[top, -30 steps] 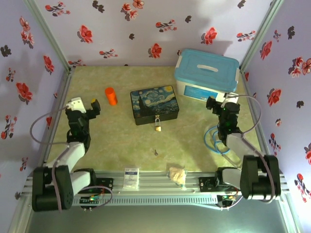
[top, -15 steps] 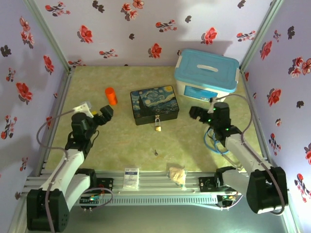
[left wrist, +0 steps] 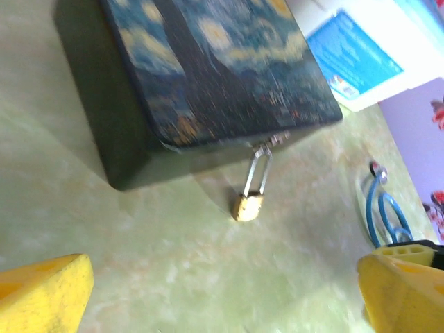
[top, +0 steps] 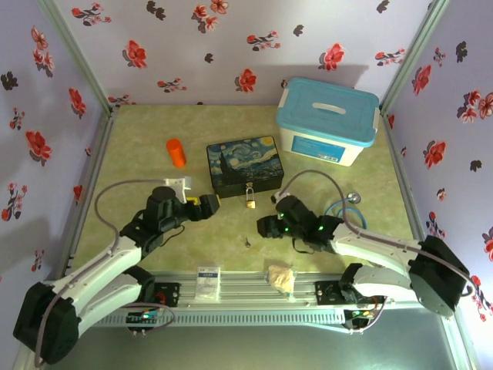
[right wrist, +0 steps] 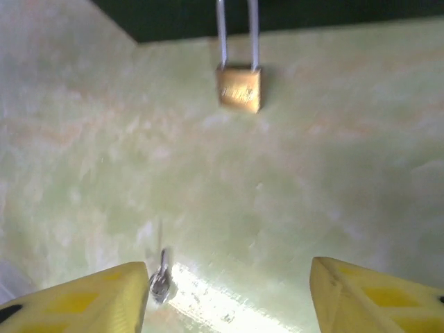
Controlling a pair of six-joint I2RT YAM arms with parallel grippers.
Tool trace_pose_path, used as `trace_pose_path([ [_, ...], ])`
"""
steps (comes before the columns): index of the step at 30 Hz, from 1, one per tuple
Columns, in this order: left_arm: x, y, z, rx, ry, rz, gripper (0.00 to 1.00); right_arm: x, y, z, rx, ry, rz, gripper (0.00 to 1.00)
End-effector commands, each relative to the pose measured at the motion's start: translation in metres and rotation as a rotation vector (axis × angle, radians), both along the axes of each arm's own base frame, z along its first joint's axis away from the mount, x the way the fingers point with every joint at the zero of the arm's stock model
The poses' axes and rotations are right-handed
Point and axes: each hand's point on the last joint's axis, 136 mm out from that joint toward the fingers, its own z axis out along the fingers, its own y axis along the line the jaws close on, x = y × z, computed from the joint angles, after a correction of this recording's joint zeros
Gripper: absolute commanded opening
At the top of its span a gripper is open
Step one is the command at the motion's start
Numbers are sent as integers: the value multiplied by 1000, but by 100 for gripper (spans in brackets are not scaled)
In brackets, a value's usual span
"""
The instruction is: Unlock the padlock with the key
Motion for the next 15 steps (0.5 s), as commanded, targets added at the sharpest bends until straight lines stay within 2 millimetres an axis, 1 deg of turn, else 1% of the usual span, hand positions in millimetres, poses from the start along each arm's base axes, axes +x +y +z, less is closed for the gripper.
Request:
trace_pose_path([
  [1, -8, -15, -6, -21, 37, -23, 97, -9, 15, -13, 15, 26, -24, 50],
  [4, -13, -22, -13, -44, 44, -29, 95, -23, 31, -25, 25, 59, 9, 48],
  [7, -16, -22, -16, -41, 45, -23, 95, -33, 46, -32, 17, 78, 50, 48],
  [11, -17, -17, -18, -29, 38, -4, 94, -39, 52, -43, 13, 109, 46, 45],
  [15, -17, -14, -20, -22, 37, 8, 94, -40, 57, -48, 33, 111, 38, 40],
])
